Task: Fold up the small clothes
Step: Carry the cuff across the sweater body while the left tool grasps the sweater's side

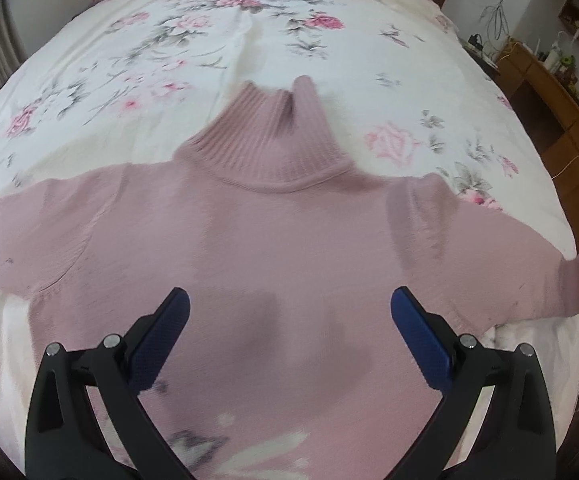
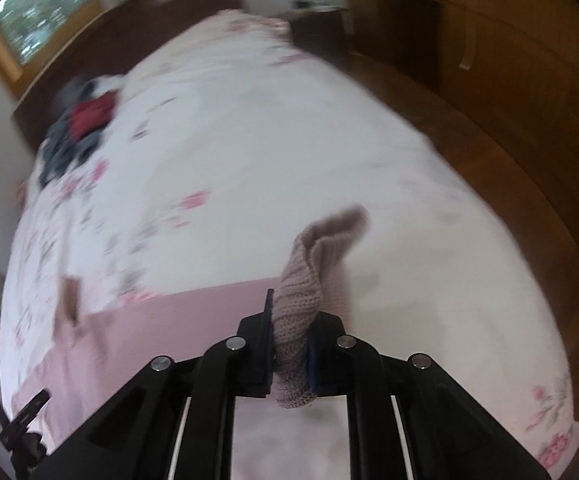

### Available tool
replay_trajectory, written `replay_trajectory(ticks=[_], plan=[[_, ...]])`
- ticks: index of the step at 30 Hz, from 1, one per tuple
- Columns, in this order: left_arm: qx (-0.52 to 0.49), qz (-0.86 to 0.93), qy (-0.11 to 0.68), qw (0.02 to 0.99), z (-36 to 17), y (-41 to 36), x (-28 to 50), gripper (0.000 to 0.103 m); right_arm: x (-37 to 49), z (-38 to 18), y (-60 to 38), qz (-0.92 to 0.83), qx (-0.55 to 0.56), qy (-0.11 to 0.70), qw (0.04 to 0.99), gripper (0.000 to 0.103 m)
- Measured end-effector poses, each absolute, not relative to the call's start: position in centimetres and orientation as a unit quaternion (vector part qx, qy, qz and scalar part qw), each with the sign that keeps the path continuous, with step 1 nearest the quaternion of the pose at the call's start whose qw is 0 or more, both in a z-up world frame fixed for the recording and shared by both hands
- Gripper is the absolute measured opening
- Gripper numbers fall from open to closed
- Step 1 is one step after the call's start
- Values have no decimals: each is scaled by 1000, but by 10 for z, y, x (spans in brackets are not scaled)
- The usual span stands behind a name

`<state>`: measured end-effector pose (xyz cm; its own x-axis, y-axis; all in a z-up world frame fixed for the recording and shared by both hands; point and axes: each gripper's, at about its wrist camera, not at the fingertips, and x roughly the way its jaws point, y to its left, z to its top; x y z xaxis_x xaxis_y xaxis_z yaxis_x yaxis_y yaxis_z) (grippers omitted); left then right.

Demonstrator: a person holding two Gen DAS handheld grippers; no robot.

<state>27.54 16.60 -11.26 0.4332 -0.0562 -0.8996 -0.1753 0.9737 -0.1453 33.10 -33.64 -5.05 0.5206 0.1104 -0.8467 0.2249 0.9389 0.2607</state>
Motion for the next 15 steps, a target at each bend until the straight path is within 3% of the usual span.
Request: replay_trajectory(ticks=[7,15], plan=[[-110,43,538,835,-114,194,260,100,345,-41,-212,52,111,496,859,12],[-114,31,538,835,-115,212,251,100,345,-68,-88,146,77,521,838,12]])
